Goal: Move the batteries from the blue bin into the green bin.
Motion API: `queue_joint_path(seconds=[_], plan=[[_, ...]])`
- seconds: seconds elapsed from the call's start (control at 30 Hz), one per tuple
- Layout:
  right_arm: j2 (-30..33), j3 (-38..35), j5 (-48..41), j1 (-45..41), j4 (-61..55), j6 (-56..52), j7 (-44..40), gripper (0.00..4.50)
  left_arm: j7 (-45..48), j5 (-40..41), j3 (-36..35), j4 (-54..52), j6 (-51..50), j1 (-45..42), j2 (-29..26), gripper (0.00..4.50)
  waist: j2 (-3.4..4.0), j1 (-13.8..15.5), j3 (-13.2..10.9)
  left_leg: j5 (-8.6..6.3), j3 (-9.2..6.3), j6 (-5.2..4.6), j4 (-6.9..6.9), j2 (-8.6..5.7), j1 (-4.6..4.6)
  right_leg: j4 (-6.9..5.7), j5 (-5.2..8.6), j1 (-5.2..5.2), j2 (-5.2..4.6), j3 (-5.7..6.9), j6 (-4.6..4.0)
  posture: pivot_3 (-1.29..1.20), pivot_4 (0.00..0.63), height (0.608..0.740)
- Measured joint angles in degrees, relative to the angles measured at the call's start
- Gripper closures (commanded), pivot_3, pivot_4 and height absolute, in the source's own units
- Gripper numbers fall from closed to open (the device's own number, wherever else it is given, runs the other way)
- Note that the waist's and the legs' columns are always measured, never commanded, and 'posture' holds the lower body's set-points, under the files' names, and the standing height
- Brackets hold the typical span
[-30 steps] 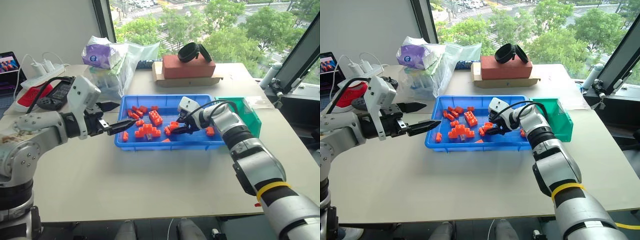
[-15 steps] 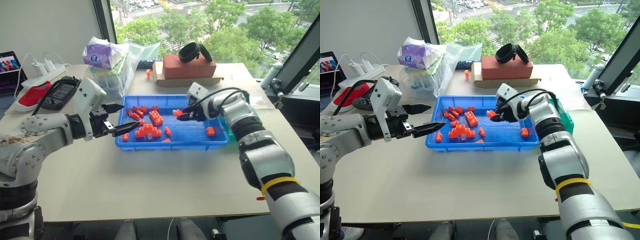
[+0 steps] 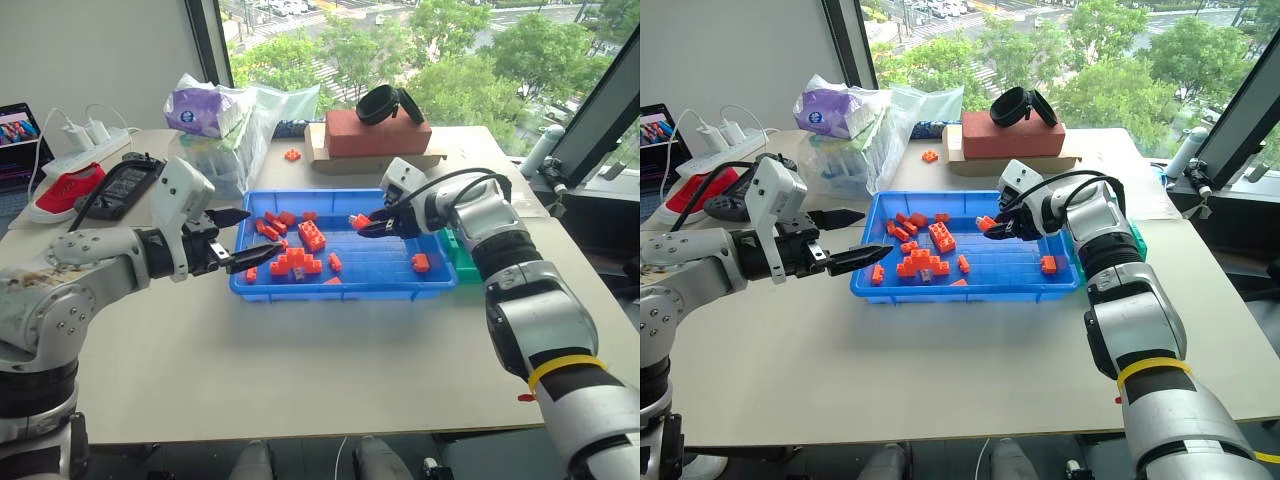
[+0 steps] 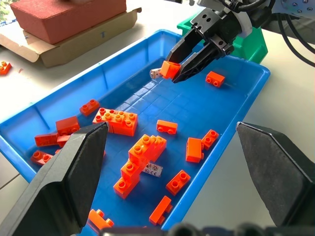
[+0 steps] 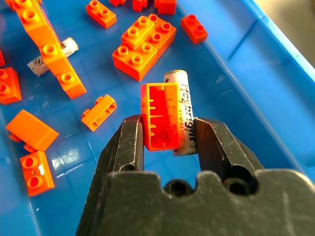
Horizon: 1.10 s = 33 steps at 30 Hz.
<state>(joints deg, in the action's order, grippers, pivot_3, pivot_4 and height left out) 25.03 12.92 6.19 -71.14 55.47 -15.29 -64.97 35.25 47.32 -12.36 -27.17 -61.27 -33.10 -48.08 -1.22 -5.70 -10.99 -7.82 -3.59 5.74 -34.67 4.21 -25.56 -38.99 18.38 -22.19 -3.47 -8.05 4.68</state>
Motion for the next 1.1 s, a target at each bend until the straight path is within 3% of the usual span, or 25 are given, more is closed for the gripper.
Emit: queue_joint_path(seconds=[0.23,0.3,0.4,0.5,0.8,1.1], plan=[[-0.3,2.5,2.8,3.8,1.3,0.1,0.7,3.24,0.5,-0.1,1.5,0.0,0.5,0.0,0.1,0.0,0.0,-0.1,0.0,0.0,0.0,0.0,0.0,0.0,0.0,0.0,0.0,-0.01,0.0,0.0,0.0,0.0,0.15,0.74],[-0.6,2.5,2.9,4.0,1.5,0.1,1.3,2.24,0.8,-0.1,2.1,0.1,0.6,-0.2,0.0,0.0,0.0,-0.1,0.0,0.0,0.0,0.0,0.0,0.0,0.0,0.0,0.0,0.0,0.0,0.0,0.0,0.0,0.15,0.74],[-0.8,2.5,3.7,4.0,1.8,0.4,2.2,1.53,1.2,-0.1,2.2,0.1,0.9,-0.6,0.0,0.0,0.0,0.0,0.0,0.0,0.0,0.0,0.0,0.0,0.0,0.0,0.0,0.0,0.0,0.0,0.0,0.0,0.15,0.74],[-0.8,2.4,3.8,4.0,1.8,0.9,2.7,0.4,1.3,-0.2,2.2,0.5,1.0,-0.6,0.0,0.0,0.0,0.0,0.0,0.0,0.0,0.0,0.0,0.0,0.0,0.0,0.0,0.0,0.0,0.0,0.0,0.0,0.15,0.74],[-0.7,0.3,2.6,3.9,1.1,0.0,2.3,0.4,1.6,-0.2,3.2,0.7,1.1,-2.1,0.1,0.0,0.0,-0.1,0.0,0.0,0.0,0.0,0.0,0.0,0.0,0.0,0.0,0.0,0.0,0.0,0.0,0.0,0.15,0.74],[-0.3,0.1,1.5,5.2,-8.4,-3.8,-3.4,0.4,1.8,-0.2,3.3,0.8,1.1,-2.0,0.1,0.0,0.0,0.1,0.0,0.0,0.0,0.0,0.0,0.0,0.0,0.01,0.0,0.0,0.0,0.0,0.0,0.0,0.15,0.74]])
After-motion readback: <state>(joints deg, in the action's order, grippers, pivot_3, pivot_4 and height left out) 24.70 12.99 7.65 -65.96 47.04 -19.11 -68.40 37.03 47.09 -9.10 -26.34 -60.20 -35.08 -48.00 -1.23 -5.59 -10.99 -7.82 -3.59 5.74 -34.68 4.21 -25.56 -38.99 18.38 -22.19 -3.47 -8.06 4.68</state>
